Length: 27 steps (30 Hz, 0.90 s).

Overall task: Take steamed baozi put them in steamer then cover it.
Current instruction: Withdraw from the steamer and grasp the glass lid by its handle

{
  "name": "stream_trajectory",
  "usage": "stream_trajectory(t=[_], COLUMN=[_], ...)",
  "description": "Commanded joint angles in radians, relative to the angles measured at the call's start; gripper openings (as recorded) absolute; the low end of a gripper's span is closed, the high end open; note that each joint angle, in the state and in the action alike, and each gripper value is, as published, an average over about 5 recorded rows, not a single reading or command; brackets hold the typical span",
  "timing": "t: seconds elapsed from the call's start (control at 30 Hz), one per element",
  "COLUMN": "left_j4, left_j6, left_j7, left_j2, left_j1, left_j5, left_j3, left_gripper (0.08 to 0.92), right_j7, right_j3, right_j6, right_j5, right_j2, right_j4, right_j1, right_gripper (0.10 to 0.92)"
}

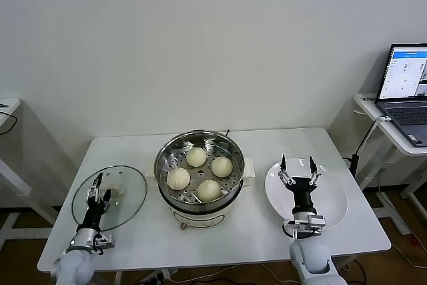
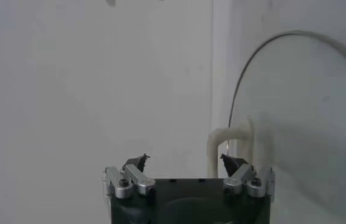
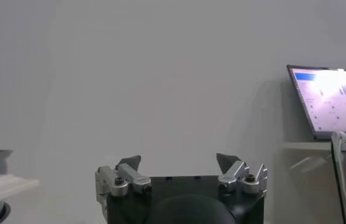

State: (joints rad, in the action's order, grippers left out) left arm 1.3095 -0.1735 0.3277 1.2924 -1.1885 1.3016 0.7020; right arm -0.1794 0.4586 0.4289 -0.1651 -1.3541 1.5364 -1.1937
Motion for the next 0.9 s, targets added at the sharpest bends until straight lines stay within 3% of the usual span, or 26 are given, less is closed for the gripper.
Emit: stream_trajectory(t=[0.03,0.43,0.9], left_j4=[-0.041,-0.045,-0.054], left_j6=[0.009,0.032,0.032], left_j7=[-0.007,-0.041,-0.054], left_j2=[0.002,-0.008,-0.007], left_j1=[0.038,0.045,0.044], left_j5=[-0.007,-0.017,-0.027], left_j3=[-0.003,-0.007,-0.006], left_gripper=[0.823,0.801,0.412], right_j7=[0.0,0.003,0.0], right_j3=[0.007,0.001,0.007], right_j6=[0.003,0.008,0.009], right_j5=[0.007,0.017,0.017], right_j2=[-0.003,0.001,-0.006], right_j4=[0.003,-0.003,0.0], right_j1=[-0.004,-0.014,-0.009], right_gripper=[0.823,0.823,0.823])
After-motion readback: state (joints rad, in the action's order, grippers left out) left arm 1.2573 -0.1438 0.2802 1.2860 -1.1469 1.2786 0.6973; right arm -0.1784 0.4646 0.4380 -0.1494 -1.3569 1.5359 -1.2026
